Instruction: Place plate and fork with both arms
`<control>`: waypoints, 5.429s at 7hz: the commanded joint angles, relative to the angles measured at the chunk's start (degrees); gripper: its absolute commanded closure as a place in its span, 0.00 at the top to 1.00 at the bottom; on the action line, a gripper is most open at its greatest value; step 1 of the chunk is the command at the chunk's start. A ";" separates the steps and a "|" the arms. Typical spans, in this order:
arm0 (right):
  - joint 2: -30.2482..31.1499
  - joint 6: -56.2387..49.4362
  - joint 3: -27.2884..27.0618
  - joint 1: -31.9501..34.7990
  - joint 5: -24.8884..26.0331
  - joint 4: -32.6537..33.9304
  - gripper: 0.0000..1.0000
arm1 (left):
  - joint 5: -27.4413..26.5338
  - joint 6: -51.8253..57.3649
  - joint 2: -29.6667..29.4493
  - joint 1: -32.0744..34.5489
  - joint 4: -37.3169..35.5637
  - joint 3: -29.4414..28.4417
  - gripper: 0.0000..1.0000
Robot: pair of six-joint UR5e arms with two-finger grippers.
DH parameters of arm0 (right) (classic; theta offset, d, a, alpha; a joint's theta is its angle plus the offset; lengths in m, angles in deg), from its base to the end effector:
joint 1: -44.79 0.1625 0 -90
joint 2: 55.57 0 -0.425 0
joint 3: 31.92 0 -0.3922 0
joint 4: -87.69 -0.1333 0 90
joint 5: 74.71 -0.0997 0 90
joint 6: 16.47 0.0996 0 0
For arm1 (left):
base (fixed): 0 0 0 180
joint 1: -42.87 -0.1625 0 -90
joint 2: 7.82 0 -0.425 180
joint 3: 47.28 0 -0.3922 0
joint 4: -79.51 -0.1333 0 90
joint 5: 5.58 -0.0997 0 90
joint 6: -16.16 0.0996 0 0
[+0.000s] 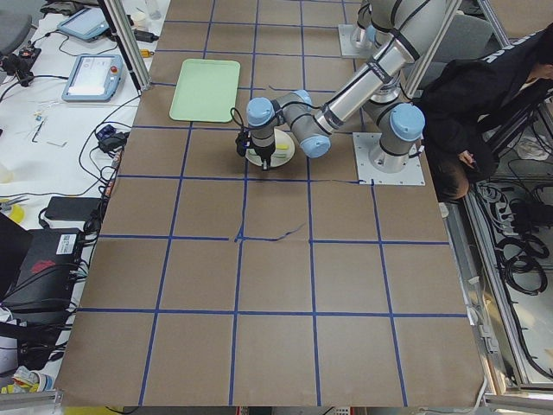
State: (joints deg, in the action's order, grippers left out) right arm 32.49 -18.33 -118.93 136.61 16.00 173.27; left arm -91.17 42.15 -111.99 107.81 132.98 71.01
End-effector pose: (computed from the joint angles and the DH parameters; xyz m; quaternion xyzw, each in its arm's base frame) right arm 0.1479 -0.4957 0.4892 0.0323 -0.9990 -0.0294 0.0062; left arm 0.0766 -0.4966 0.2007 -0.0061 -0.9979 -0.0301 0.0569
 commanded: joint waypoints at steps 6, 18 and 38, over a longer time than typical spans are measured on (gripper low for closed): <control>0.00 0.02 -0.08 0.02 -0.09 -0.06 1.00 | 19.59 -12.24 -21.11 17.29 8.85 -35.07 0.00; -0.09 0.11 -0.08 0.02 -0.35 0.03 1.00 | -0.78 -22.82 -8.48 26.38 19.77 -40.25 1.00; -49.13 26.13 27.35 16.28 -0.62 28.77 0.72 | -0.80 -29.24 11.09 26.99 29.85 -27.59 1.00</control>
State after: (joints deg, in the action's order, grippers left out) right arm -16.52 7.85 -90.62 152.81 15.43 201.94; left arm -91.97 12.88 -100.89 134.78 162.87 43.36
